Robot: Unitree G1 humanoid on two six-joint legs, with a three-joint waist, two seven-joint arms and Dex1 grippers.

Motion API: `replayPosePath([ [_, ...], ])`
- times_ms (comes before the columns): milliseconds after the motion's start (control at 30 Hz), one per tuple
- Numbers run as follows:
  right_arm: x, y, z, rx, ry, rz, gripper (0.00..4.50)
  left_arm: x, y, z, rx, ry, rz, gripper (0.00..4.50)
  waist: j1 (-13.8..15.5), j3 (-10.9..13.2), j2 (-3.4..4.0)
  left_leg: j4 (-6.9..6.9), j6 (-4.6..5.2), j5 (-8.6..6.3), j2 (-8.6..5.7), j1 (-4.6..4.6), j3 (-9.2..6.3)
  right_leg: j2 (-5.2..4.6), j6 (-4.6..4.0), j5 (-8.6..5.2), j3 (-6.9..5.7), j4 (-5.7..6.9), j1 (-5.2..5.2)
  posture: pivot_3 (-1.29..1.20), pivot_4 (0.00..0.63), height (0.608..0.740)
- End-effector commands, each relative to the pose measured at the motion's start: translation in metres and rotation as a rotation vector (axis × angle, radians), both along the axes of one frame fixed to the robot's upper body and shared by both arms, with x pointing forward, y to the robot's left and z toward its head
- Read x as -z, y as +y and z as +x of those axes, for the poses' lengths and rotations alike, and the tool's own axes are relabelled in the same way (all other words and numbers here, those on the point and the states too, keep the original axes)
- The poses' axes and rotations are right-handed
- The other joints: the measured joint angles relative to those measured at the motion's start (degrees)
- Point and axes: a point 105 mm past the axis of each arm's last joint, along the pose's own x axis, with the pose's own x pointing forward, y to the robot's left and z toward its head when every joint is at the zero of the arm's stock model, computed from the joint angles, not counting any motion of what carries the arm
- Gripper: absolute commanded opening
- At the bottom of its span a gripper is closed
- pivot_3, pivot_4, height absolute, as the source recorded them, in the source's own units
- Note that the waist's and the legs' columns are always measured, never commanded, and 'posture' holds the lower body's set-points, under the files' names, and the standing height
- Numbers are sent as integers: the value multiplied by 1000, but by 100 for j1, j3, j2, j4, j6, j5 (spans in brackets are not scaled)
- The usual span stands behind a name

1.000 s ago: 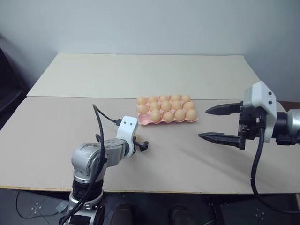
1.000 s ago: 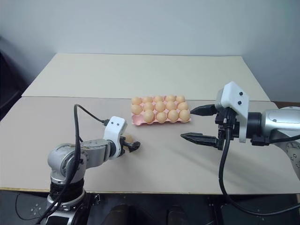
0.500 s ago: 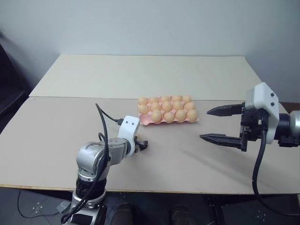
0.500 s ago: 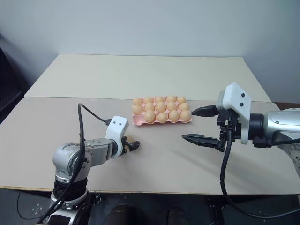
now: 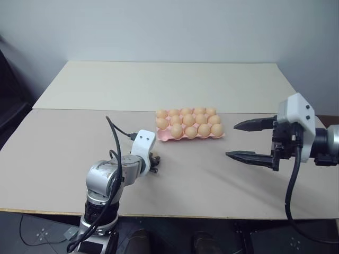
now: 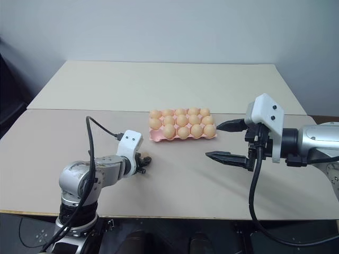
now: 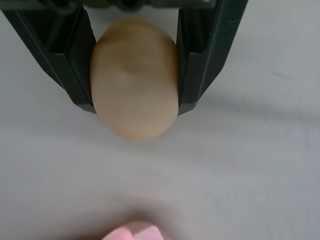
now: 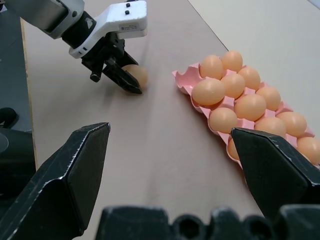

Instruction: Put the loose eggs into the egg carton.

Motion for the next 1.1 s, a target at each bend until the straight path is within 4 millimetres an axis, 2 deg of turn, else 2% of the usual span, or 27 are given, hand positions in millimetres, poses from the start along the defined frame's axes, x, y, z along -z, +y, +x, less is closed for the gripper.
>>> replayPosePath([
  [33,-9,2,-1,-11,-47,1,4500,-44,-2,10,17,-170,-23,1747,3,0,0,1,0,0,0,-4,-2,0,0,0,-3,0,-3,0,150,740],
  [167,-8,3,-1,-13,-45,5,4500,-66,-5,19,28,-262,-16,1728,-2,0,0,0,0,0,0,-6,-3,0,0,0,-1,-4,-3,0,150,740],
  [267,-8,3,-1,-13,-46,5,4500,-74,-12,24,53,-281,-25,1724,-2,0,0,0,0,0,0,-5,-3,0,0,0,-2,-2,-4,0,150,740],
  [500,-10,1,-1,-9,-49,-2,4500,-61,-23,39,31,-268,-17,1723,-3,0,0,0,0,0,0,-5,-2,1,0,0,-1,-2,-4,0,150,740],
  [700,-12,1,-2,-7,-47,-13,4500,-58,-36,55,-8,-287,-30,1722,0,1,-1,1,0,0,-1,-6,-2,0,0,0,-2,-2,-4,0,150,740],
  [1100,-11,0,-1,2,-41,-27,4500,-51,-40,66,-58,-276,-23,1722,-1,1,-2,1,1,0,-2,-6,-2,0,1,0,-2,-1,-5,0,150,740],
])
